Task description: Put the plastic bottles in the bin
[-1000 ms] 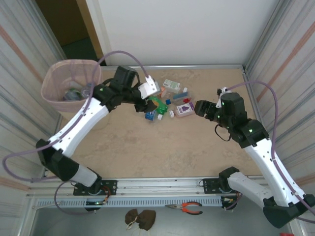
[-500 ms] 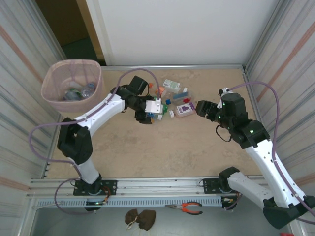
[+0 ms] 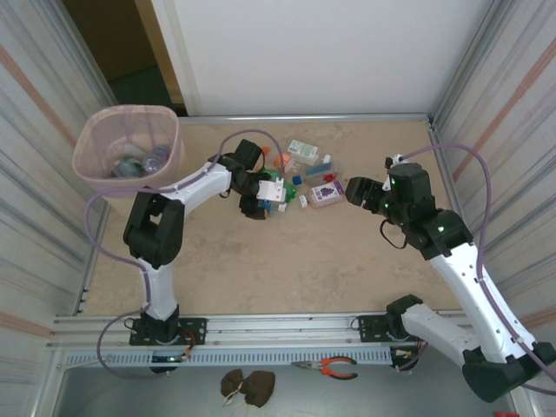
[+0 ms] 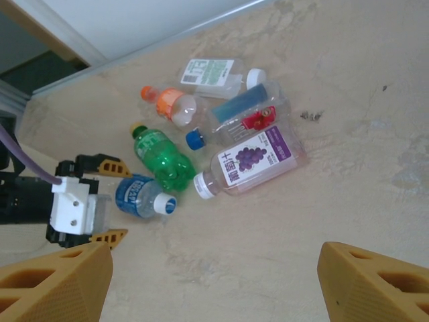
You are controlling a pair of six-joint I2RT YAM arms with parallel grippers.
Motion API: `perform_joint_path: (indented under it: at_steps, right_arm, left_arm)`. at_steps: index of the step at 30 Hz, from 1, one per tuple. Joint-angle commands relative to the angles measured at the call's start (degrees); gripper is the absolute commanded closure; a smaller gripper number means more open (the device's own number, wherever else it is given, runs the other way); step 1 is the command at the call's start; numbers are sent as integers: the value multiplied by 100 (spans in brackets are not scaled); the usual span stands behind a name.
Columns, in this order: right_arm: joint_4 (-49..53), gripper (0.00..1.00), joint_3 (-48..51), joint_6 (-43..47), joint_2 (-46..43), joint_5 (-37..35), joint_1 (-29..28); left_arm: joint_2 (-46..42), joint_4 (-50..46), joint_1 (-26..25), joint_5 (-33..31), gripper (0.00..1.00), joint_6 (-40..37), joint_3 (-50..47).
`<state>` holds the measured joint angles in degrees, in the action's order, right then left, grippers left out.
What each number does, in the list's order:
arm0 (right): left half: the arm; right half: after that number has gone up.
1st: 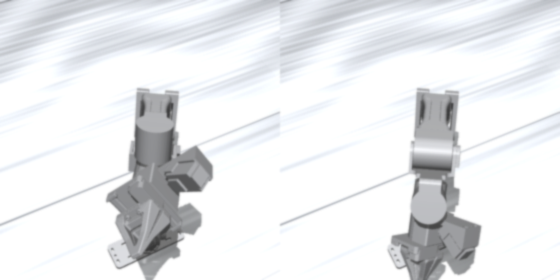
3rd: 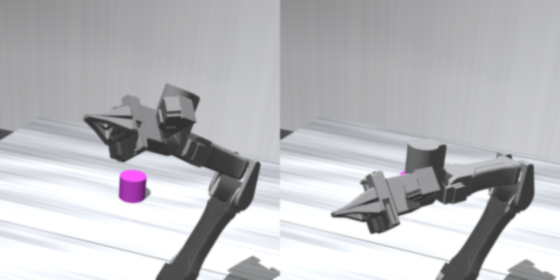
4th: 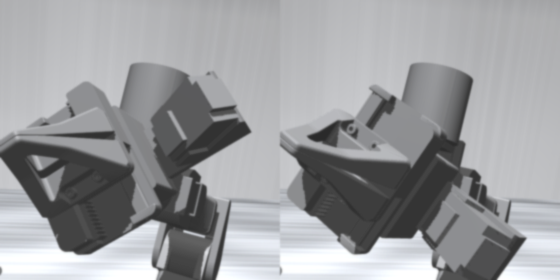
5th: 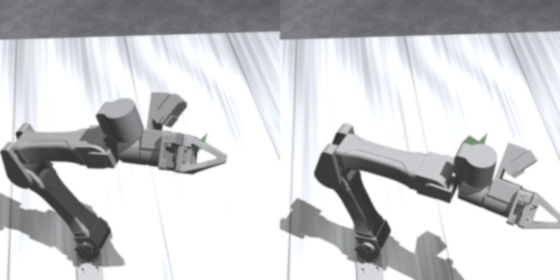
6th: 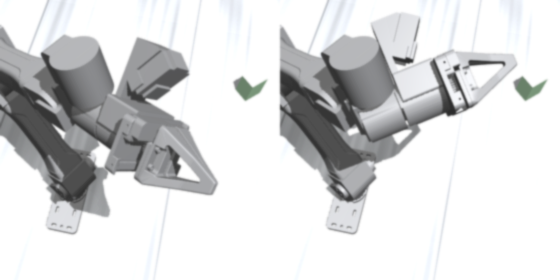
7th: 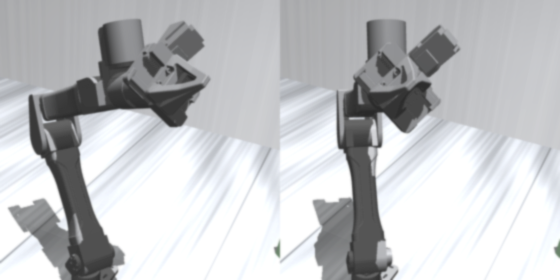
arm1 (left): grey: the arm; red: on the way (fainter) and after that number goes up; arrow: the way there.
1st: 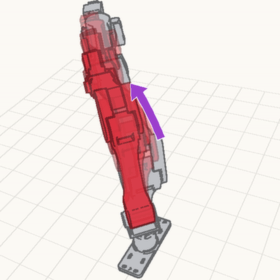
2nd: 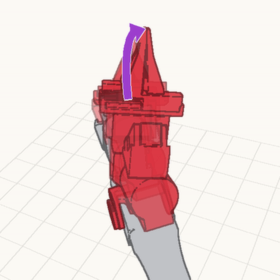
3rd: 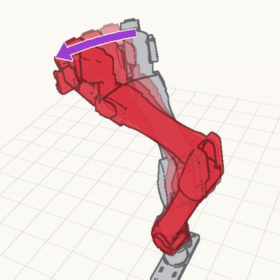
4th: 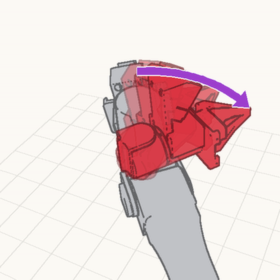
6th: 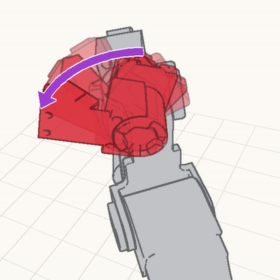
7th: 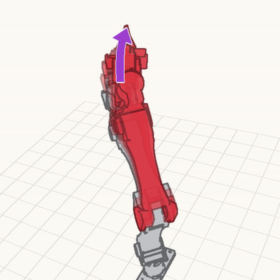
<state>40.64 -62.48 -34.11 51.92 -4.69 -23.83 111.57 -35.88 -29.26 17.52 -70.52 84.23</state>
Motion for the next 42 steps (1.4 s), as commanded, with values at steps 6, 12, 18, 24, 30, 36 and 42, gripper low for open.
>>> perform_joint_path:
  at_steps: [6, 12, 18, 24, 30, 36, 42]
  right_arm:
    - [-161, 21, 198, -74, 28, 54, 154]
    - [-180, 21, 288, -87, -13, 99, 208]
    - [-197, 20, 384, -96, -97, 142, 255]
    - [-197, 20, 458, -96, -221, 187, 338]
    - [-189, 20, 469, -96, -318, 246, 379]
    - [-129, 20, 442, -133, -437, 275, 382]
    - [-46, 21, 418, -208, -660, 293, 387]
  left_arm:
    - [291, 212, 3, 10, 19, -107, 138]
    - [522, 140, 8, -91, 20, -129, 195]
    - [624, 51, 8, -103, 22, -67, 182]
    - [579, -94, 8, -130, 30, -19, 172]
    - [247, -178, -22, -31, 35, 143, 113]
    - [-342, -200, -106, 119, 36, 372, -11]
    - [-1105, -169, -110, 551, 37, 831, -151]
